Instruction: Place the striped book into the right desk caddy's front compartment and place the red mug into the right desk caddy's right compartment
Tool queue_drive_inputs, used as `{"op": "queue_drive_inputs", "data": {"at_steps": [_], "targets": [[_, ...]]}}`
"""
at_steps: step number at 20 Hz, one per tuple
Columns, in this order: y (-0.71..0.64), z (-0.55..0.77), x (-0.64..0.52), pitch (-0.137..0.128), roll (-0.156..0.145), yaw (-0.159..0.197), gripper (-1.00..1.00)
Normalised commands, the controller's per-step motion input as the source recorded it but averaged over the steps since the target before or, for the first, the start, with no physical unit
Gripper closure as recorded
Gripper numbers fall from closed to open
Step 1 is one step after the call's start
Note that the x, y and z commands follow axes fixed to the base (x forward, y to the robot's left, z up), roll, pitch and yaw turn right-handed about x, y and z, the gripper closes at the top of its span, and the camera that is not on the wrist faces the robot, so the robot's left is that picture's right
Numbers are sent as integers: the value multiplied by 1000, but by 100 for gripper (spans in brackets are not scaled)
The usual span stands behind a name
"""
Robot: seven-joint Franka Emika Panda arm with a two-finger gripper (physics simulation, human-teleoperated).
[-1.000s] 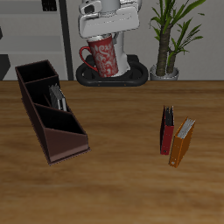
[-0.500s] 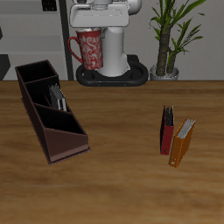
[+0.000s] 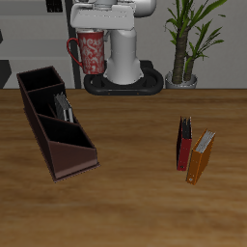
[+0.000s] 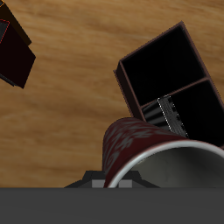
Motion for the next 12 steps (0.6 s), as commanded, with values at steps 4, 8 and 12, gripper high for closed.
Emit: {"op": "queue_drive_inputs", "data": {"at_steps": [4,8,12], "targets": [[-290,6,-67,44,-23,-68,100],[-349,111,-184,-1,-35,-59,100],[-462,123,-188,-28,-73,-36,100]]}}
